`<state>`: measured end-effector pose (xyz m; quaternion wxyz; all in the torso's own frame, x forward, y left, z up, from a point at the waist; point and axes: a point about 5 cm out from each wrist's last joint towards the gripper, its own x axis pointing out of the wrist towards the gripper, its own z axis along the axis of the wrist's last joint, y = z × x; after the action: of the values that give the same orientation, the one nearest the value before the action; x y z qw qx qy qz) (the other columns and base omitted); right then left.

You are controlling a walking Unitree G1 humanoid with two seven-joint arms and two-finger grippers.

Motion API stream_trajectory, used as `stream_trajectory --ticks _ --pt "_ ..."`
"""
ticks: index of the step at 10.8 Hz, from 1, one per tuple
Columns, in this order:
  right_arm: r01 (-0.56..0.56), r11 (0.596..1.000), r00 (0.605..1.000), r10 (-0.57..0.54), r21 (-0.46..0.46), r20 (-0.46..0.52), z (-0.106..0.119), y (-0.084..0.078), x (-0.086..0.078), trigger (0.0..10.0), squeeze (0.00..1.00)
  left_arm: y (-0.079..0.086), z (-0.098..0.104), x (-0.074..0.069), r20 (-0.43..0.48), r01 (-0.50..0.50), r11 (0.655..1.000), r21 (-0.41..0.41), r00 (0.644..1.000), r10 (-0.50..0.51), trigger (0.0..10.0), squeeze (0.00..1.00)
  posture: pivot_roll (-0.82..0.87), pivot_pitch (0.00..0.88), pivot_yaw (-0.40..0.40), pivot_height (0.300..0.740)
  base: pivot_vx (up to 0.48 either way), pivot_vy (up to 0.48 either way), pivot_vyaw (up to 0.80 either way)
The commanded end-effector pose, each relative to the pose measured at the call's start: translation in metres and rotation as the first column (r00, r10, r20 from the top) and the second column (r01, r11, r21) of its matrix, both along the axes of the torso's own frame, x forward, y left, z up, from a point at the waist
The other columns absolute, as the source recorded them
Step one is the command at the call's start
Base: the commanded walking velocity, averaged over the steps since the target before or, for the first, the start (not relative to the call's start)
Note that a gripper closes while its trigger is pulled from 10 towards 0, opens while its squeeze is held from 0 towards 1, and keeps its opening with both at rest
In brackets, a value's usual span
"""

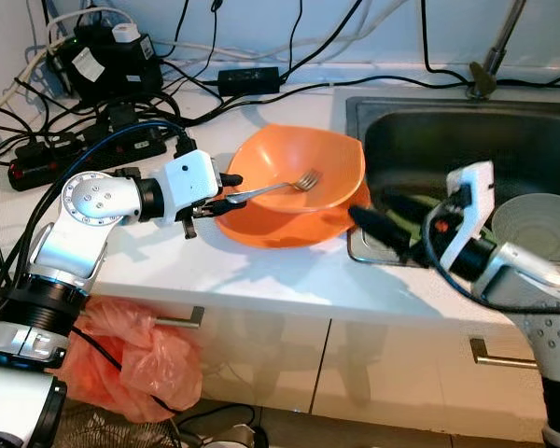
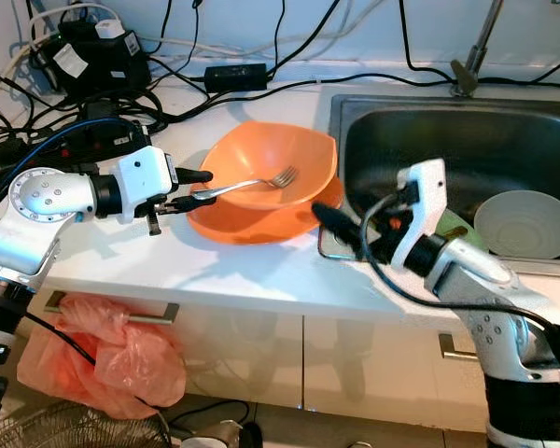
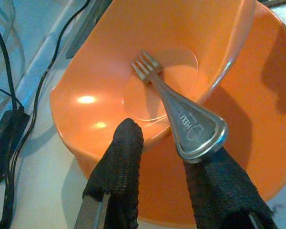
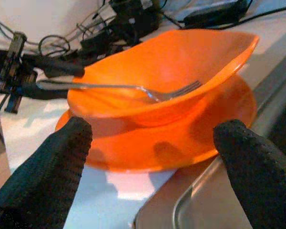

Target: Kitchen organization

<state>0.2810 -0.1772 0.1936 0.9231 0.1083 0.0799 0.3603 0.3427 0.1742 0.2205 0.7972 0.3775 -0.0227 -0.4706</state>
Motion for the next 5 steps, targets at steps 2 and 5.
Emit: stream_trajectory --ticks 2,5 --pt "-0.028 1.0 1.0 0.028 -0.003 -0.001 0.0012 0.0026 -0.0037 10.0 0.0 -0.0026 0.0058 0.0004 0.016 0.022 1.0 0.019 1.0 -0.022 10.0 0.0 0.09 0.054 0.107 0.74 0.0 0.0 0.0" --pt "-0.037 0.999 0.999 0.037 -0.005 -0.006 -0.0004 0.0037 -0.0042 10.0 0.0 -0.0092 0.0095 -0.0057 0.012 0.082 0.996 0.035 0.997 -0.082 10.0 0.0 0.1 0.052 0.104 0.74 0.0 0.0 0.0"
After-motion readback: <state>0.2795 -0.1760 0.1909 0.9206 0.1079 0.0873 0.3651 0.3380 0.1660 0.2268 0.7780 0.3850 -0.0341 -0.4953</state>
